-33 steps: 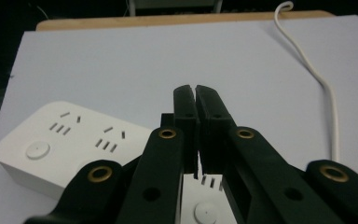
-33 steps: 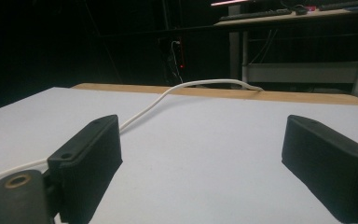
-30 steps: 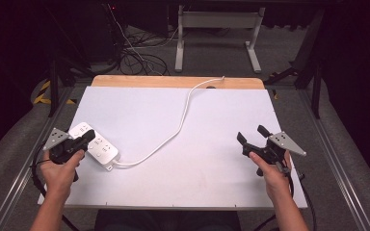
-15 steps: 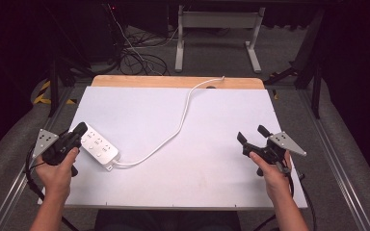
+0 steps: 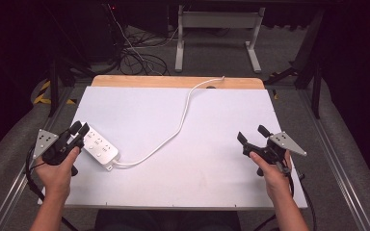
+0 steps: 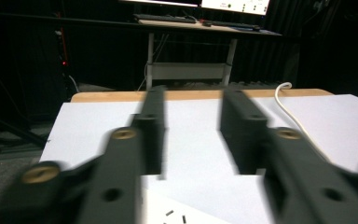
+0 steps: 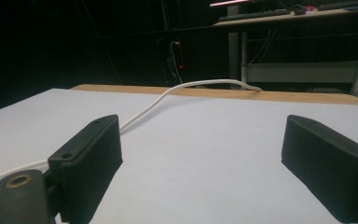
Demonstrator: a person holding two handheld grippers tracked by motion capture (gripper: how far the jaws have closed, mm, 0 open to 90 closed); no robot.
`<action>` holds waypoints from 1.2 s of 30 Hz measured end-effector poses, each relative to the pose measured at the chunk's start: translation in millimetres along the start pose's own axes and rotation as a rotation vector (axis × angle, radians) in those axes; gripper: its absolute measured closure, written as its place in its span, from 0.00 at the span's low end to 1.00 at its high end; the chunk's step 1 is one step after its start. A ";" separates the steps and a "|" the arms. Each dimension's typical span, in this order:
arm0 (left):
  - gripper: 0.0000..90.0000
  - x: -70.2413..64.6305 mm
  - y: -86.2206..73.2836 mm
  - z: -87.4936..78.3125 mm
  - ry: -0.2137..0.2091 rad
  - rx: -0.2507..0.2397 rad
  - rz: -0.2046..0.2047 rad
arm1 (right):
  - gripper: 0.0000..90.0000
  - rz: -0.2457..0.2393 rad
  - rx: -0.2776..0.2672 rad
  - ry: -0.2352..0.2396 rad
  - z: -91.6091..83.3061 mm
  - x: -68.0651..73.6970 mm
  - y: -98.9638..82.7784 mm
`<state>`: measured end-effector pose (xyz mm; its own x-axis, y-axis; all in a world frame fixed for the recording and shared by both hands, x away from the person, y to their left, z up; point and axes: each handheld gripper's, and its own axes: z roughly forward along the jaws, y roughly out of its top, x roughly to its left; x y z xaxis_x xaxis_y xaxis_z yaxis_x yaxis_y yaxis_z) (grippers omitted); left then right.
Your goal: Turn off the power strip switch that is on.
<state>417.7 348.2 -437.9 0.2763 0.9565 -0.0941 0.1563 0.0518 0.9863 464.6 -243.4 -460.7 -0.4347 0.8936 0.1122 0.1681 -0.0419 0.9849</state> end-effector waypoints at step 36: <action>0.03 -0.2 -3.0 4.1 -0.013 0.001 0.029 | 0.14 0.003 -0.004 -0.002 -3.2 -0.8 0.6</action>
<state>421.0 346.7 -441.3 0.2930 0.9538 -0.0669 0.1486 0.0237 0.9886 462.2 -245.6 -459.8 -0.4321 0.8944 0.1152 0.1658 -0.0468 0.9851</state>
